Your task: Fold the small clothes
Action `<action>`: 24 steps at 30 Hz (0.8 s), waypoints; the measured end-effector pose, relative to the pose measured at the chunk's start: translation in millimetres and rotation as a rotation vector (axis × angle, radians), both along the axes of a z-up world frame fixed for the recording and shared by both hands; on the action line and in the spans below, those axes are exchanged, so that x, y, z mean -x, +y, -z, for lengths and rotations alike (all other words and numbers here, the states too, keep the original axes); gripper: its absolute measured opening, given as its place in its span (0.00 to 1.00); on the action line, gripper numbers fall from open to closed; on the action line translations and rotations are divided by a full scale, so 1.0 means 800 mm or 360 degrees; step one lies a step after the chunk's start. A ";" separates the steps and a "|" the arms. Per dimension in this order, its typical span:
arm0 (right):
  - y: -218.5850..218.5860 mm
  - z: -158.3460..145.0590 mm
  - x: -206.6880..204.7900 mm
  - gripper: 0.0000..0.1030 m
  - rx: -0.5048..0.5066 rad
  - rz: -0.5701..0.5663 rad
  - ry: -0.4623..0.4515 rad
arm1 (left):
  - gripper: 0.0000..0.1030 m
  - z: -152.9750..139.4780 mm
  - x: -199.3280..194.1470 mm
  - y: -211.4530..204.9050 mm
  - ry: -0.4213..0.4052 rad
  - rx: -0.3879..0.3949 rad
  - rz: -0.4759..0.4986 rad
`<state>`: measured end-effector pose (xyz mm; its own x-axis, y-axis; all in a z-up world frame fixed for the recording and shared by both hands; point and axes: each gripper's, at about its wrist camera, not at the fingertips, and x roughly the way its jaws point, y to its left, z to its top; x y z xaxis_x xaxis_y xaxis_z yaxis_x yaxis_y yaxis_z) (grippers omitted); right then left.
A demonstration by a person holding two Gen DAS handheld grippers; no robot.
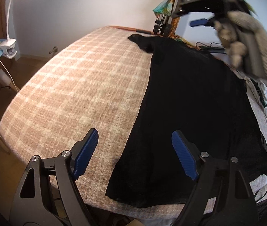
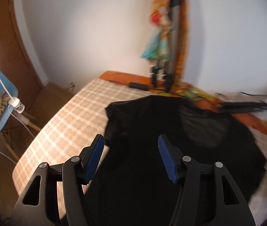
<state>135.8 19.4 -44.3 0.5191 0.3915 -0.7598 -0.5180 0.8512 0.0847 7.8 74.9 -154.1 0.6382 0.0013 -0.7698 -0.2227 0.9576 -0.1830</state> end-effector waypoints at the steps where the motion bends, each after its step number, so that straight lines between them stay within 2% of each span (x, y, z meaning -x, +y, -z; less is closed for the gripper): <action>1: 0.021 0.013 -0.017 0.57 0.0025 -0.0022 0.0024 | 0.79 0.004 0.001 0.001 0.0013 0.0016 0.0003; 2: 0.036 0.024 -0.029 0.57 0.0039 -0.0036 0.0045 | 0.75 0.010 0.001 0.000 0.0030 0.0032 0.0012; 4: 0.062 0.047 -0.050 0.57 0.0060 -0.0059 0.0099 | 0.61 0.024 -0.001 -0.003 0.0091 0.0059 0.0050; 6: 0.085 0.072 -0.069 0.57 0.0108 -0.0079 0.0147 | 0.58 0.025 -0.002 -0.005 0.0064 0.0018 0.0058; 7: 0.098 0.087 -0.079 0.57 0.0143 -0.0087 0.0166 | 0.53 0.025 -0.004 -0.004 0.0051 0.0015 0.0060; 8: 0.106 0.098 -0.087 0.57 0.0171 -0.0095 0.0179 | 0.46 0.026 -0.005 -0.002 0.0052 0.0015 0.0056; 10: 0.118 0.120 -0.106 0.57 0.0231 -0.0087 0.0198 | 0.21 0.028 -0.007 0.000 0.0047 -0.0018 0.0031; 12: 0.123 0.133 -0.122 0.57 0.0272 -0.0058 0.0211 | 0.08 0.029 -0.008 0.005 0.0037 0.0000 0.0023; 16: 0.137 0.144 -0.140 0.57 0.0265 -0.0076 0.0233 | 0.01 0.030 -0.011 0.012 0.0026 0.0097 0.0020; 19: 0.157 0.148 -0.137 0.57 0.0362 -0.0168 0.0183 | 0.01 0.029 -0.012 0.018 0.0026 0.0184 0.0012; 21: 0.165 0.149 -0.133 0.38 0.0407 -0.0219 0.0154 | 0.01 0.026 -0.010 0.023 0.0018 0.0244 0.0001; 22: 0.166 0.146 -0.131 0.07 0.0363 -0.0267 0.0177 | 0.01 0.024 -0.008 0.023 0.0011 0.0255 0.0002; 23: 0.164 0.145 -0.132 0.01 0.0334 -0.0283 0.0202 | 0.01 0.021 -0.007 0.023 0.0001 0.0271 0.0009; 24: 0.162 0.142 -0.132 0.01 0.0327 -0.0277 0.0205 | 0.01 0.017 -0.005 0.022 -0.0009 0.0285 0.0018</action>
